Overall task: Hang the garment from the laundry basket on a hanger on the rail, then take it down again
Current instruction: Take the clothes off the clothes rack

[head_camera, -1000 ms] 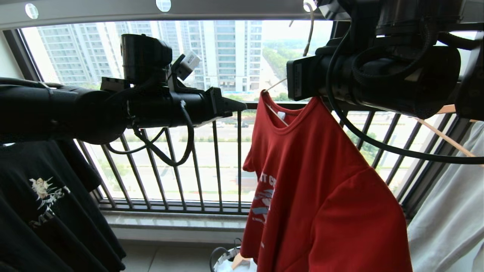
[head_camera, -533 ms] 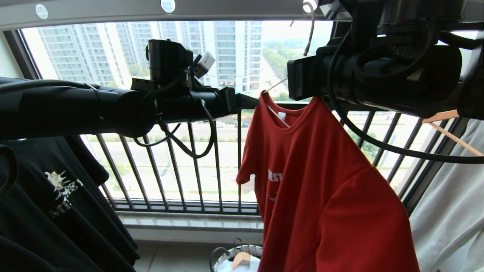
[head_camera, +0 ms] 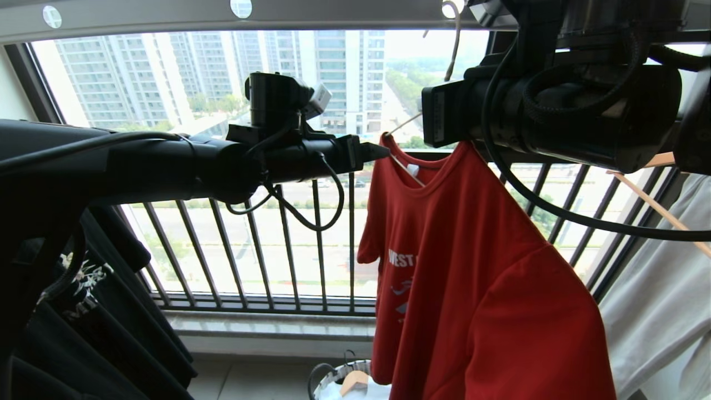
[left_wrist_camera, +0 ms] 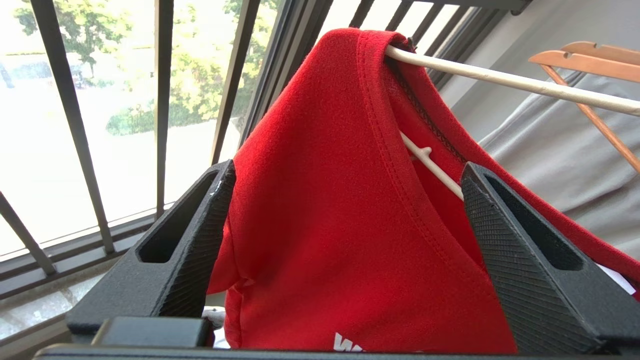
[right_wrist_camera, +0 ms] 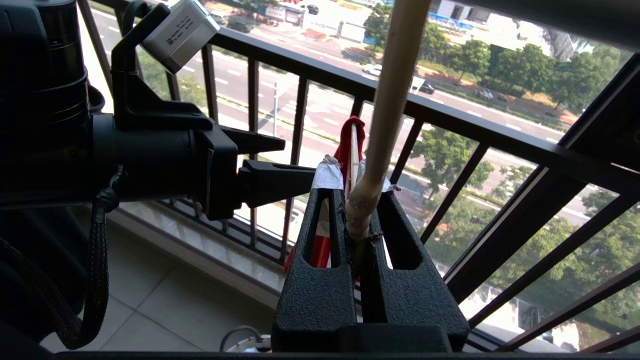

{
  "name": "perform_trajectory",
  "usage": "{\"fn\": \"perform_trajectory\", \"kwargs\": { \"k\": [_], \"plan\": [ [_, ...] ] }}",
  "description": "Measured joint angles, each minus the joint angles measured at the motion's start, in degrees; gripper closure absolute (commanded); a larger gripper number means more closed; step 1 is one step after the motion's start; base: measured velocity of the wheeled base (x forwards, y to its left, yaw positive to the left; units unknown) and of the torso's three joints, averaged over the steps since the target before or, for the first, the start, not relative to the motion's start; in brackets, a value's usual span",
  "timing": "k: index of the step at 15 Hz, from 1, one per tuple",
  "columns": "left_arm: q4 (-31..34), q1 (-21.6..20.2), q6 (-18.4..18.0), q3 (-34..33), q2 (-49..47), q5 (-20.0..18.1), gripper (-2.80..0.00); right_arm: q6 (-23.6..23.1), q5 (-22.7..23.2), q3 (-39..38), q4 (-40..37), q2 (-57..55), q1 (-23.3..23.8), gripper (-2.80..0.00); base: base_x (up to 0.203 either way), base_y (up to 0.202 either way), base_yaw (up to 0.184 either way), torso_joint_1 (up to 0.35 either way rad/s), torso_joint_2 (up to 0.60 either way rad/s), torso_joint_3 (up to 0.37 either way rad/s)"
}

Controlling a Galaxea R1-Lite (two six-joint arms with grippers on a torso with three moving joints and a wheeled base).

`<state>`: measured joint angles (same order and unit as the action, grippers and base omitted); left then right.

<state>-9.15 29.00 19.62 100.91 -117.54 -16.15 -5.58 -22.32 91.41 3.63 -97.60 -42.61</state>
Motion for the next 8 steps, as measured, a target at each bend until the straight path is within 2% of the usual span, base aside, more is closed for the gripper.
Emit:
{"fn": "perform_trajectory", "kwargs": {
  "k": [8],
  "plan": [
    [0.1, 0.4, -0.3, 5.6, -3.7, 4.1, -2.8, -0.3, 1.2, 0.0, -1.7, 0.9, -0.1, 0.0, 0.0, 0.0, 0.0, 0.0, 0.0, 0.0]
  ]
}}
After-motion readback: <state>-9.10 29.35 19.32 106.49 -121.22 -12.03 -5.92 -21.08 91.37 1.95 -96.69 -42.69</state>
